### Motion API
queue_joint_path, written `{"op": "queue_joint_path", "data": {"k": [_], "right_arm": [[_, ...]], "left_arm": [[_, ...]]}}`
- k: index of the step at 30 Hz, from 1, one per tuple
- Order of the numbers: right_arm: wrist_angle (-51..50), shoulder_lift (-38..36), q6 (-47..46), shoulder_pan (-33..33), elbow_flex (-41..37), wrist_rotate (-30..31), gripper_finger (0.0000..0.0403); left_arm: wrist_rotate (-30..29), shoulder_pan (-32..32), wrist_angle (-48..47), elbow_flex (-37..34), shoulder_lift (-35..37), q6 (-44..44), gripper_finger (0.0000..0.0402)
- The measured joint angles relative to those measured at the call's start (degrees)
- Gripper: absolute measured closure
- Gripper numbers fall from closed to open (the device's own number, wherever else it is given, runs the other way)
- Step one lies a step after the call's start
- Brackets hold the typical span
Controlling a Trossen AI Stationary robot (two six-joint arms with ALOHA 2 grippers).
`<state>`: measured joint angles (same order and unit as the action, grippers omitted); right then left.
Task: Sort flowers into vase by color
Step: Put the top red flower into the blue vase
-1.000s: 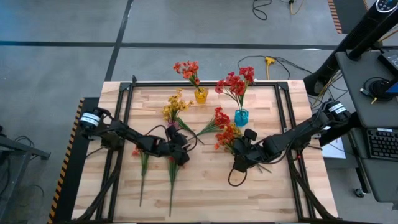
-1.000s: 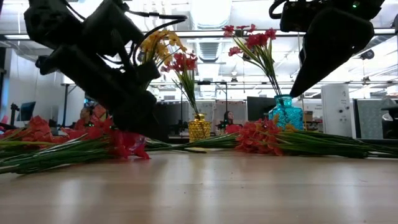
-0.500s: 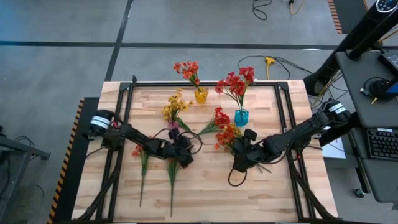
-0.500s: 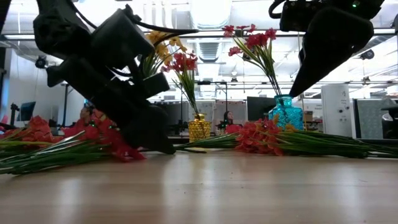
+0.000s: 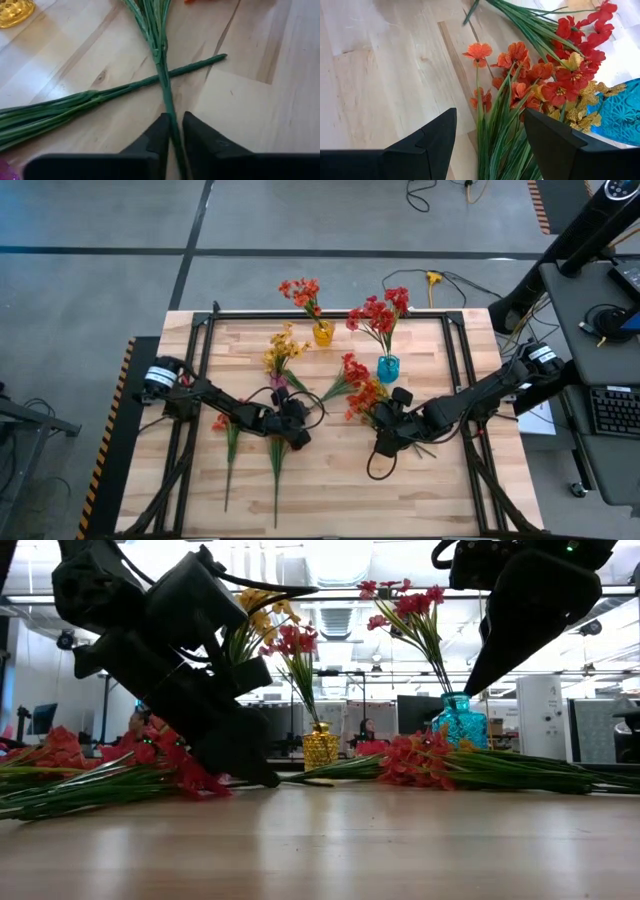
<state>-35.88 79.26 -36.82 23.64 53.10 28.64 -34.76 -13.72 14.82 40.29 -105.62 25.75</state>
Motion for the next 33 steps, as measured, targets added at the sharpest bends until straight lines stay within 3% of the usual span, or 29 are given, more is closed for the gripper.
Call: {"op": "queue_joint_path", "data": {"k": [3,11,24,33], "right_arm": [[0.01,0.0,0.01,0.0,0.0,0.0,0.0179],[0.2,0.0,0.0,0.0,0.0,0.0,0.0179],[0.25,0.0,1.86,0.11,-0.02,0.18,0.0179],[1.36,-0.02,4.05,2.8,-0.02,7.8,0.0179]], "left_arm": [[-0.1,0.02,-0.15,-0.04,0.09,0.6,0.0395],[-0.5,-0.49,-0.2,-0.2,1.7,1.27,0.0399],[-7.24,-5.48,-2.82,-0.37,11.43,0.17,0.0401],[-14.52,-11.97,-4.54,-0.37,18.5,-1.54,0.0401]]}}
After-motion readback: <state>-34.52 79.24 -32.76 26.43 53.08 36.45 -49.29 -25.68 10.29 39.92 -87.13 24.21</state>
